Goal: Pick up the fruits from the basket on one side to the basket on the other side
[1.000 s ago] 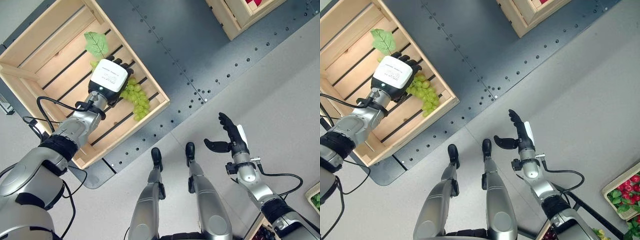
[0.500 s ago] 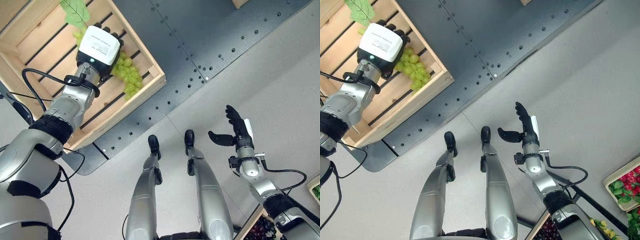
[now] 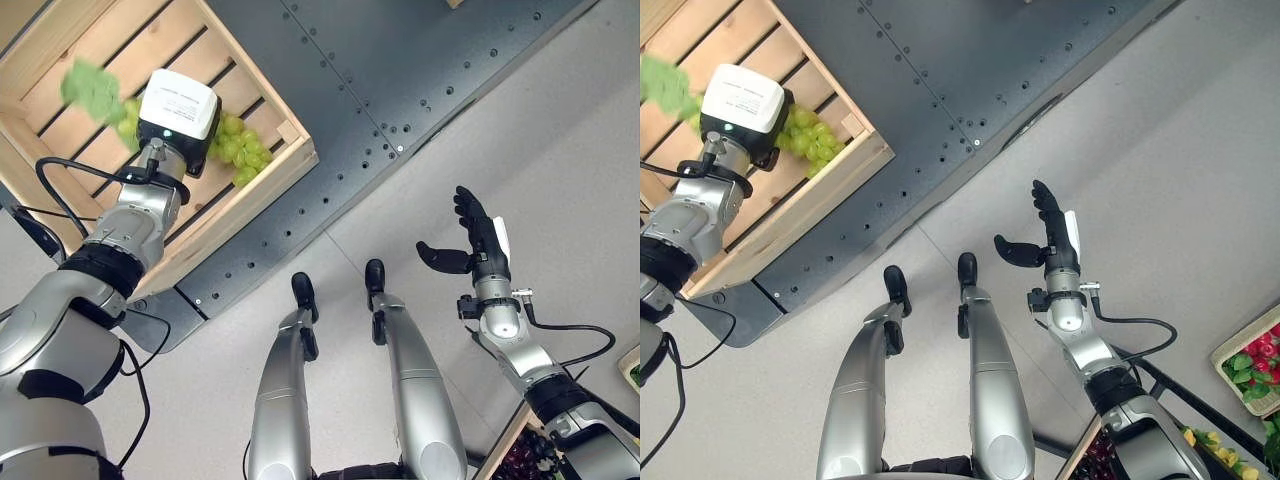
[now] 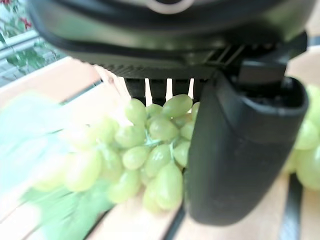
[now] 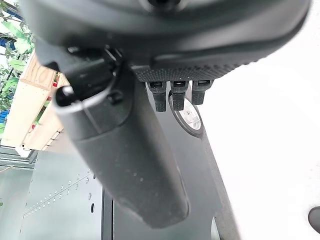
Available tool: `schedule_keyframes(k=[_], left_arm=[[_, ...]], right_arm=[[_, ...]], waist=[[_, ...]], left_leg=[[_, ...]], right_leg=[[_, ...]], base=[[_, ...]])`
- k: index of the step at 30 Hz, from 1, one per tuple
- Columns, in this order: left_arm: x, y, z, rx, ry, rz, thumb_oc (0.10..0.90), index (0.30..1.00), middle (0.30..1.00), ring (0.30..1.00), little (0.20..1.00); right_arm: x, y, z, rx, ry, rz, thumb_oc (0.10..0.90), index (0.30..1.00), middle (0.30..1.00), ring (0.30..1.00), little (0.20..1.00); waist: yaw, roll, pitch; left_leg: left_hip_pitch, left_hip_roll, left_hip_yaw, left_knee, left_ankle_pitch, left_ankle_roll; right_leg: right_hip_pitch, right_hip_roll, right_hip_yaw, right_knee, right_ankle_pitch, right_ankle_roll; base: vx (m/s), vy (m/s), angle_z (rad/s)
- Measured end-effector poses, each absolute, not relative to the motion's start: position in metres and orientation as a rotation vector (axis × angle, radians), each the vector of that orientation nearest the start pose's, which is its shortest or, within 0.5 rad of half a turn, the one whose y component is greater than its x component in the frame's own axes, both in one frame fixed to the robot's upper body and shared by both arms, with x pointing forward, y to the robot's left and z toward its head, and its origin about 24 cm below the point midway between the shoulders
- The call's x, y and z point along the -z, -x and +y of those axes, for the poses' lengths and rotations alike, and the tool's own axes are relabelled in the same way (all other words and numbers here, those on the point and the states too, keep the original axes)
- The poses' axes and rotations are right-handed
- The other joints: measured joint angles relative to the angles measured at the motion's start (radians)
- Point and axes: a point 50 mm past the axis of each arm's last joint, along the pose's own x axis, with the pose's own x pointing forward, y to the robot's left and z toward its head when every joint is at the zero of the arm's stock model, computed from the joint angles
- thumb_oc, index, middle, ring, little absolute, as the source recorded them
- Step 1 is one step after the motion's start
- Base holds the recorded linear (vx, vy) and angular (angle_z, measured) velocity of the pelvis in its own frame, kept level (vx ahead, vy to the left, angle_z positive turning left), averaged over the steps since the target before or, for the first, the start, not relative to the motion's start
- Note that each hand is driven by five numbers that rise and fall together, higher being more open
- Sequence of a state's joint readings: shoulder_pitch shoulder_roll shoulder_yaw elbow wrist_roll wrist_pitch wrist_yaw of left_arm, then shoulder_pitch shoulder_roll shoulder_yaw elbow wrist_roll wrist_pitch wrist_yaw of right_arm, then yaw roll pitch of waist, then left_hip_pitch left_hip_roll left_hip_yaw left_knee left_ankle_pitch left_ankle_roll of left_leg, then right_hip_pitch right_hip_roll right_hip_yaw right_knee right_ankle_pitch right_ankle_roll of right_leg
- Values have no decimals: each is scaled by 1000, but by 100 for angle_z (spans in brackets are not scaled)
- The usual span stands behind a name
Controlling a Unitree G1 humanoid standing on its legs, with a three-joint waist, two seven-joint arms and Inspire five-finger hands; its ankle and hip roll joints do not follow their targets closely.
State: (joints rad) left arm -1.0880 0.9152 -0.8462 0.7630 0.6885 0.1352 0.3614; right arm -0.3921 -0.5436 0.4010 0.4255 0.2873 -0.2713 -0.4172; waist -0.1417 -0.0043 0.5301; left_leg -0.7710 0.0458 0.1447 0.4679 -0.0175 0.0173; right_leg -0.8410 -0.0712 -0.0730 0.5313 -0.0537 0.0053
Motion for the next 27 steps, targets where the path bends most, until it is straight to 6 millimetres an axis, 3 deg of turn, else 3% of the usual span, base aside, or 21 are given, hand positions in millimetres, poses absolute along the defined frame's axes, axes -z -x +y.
schedule_keyframes(k=[8, 15, 21, 27], left_arm=[[-186, -373, 270, -219, -1883, -247, 400, 300, 300, 300, 300], [-173, -362, 278, -266, -1713, -249, 400, 300, 300, 300, 300], [-142, -340, 306, -360, -1542, -142, 400, 300, 300, 300, 300], [-144, -322, 326, -498, -1390, -124, 400, 300, 300, 300, 300]], right_arm=[[-62, -307, -208, 140, 328, -135, 800, 900, 900, 900, 900], [-53, -300, -212, 149, 328, -102, 800, 900, 900, 900, 900], [-34, -281, -215, 153, 320, -42, 800, 900, 900, 900, 900], [-39, -271, -214, 143, 283, -66, 800, 900, 900, 900, 900]], waist=[[9, -8, 1], [21, -12, 2], [26, -13, 2], [53, -11, -1]], left_leg=[[117, 0, 4, -19, -12, 1], [191, 0, 5, -38, -16, -2], [372, -4, 3, -132, -1, -14], [580, -4, -2, -301, 37, -26]], right_leg=[[115, 0, 2, -23, -9, 5], [184, 1, 2, -32, -18, 5], [359, 10, -4, -103, -13, 4], [542, 19, -13, -222, -16, 8]], base=[[-2, 0, -1], [0, 0, 0], [31, 4, 0], [117, 26, 1]])
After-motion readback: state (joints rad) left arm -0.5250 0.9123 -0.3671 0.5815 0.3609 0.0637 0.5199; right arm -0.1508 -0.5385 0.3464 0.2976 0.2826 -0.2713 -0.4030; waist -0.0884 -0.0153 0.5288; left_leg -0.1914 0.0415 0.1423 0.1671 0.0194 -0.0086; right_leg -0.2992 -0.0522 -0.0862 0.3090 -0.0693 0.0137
